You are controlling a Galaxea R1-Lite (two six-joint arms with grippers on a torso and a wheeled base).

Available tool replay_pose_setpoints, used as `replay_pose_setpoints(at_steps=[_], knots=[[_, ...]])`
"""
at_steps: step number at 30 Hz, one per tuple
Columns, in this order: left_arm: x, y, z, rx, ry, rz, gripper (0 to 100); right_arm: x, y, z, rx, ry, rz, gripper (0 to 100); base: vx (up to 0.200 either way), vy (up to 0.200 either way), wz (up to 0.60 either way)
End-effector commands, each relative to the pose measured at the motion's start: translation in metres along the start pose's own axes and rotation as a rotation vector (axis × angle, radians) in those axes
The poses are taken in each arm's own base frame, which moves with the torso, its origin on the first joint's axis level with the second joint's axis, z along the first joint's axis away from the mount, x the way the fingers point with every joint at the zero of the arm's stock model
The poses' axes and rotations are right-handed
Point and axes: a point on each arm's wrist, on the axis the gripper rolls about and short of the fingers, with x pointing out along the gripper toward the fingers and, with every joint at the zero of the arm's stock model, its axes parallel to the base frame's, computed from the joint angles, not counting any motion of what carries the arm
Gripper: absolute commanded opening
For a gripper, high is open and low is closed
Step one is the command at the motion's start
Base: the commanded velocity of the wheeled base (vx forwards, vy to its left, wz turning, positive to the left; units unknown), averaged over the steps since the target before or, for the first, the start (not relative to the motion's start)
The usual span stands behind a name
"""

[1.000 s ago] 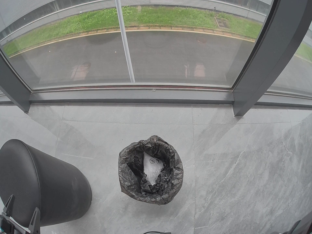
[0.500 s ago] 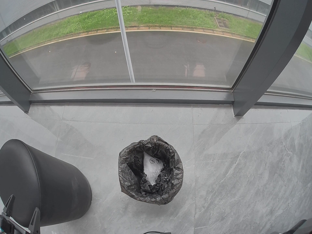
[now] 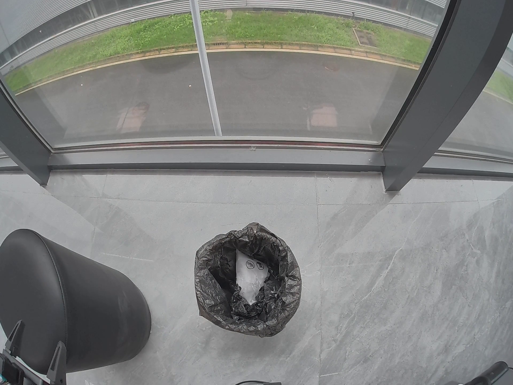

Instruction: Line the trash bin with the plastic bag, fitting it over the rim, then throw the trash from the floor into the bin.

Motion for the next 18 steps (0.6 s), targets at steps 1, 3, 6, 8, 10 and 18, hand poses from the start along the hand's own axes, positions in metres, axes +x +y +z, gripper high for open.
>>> replay_pose_setpoints(at_steps=[1,3,6,8,10,18], knots=[[0.000,0.000,-0.005,-0.001,0.001,0.000,100,-0.008,0.016,-0.058,0.069,-0.122,-0.068,0,0.000,0.000,0.00],[0.000,0.000,-0.005,-0.001,0.001,0.000,100,-0.005,0.019,-0.066,0.061,-0.109,-0.064,0,0.000,0.000,0.00],[0.000,0.000,-0.005,-0.001,0.001,0.000,100,-0.002,0.024,-0.076,0.047,-0.090,-0.042,0,0.000,0.000,0.00],[0.000,0.000,-0.005,-0.001,0.001,0.000,100,0.000,0.027,-0.090,0.041,-0.072,-0.024,0,0.000,0.000,0.00],[0.000,0.000,-0.005,-0.001,0.001,0.000,100,0.002,0.026,-0.100,0.051,-0.084,-0.004,0,0.000,0.000,0.00],[0.000,0.000,-0.005,-0.001,0.001,0.000,100,0.016,0.039,-0.134,0.086,-0.130,0.015,0,0.000,0.000,0.00]])
